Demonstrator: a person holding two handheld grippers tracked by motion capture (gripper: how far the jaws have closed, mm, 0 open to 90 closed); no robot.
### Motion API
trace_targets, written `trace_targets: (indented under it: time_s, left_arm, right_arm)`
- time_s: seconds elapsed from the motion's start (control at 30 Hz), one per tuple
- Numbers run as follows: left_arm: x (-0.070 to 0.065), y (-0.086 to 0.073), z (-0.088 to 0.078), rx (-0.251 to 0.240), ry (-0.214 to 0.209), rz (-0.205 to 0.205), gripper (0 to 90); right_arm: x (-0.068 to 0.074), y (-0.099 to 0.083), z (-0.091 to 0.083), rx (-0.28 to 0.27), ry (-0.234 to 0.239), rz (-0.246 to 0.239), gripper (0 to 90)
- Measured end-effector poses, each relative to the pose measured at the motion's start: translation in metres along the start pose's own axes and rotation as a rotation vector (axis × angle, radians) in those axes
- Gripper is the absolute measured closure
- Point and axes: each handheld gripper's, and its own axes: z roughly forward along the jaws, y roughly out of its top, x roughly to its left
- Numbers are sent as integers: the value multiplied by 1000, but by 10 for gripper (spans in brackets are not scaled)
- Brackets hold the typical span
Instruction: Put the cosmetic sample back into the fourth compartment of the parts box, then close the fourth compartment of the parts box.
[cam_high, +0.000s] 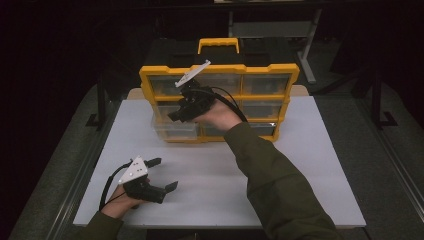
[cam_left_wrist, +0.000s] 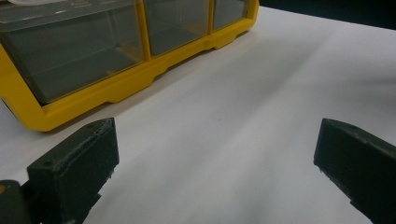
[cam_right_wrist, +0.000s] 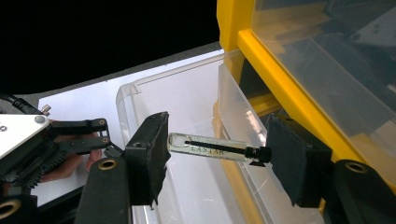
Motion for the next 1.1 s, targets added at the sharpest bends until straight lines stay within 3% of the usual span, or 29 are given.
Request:
trace_targets:
  time_s: [0.27,0.5,0.73,1.1]
  left_arm:
    - [0,0,0,4,0,-1,0]
    - [0,0,0,7,0,-1,0]
    - [0,0,0,11,0,-4,0]
    - [0,-1,1,7,1,-4,0]
  right_arm:
    - [-1,0,1,-5,-6,-3,348]
    - [0,0,-4,2,1,-6,424]
    - [-1,-1,-13,0,13,-38,598]
    - [5,-6,-26,-10,43,-43,888]
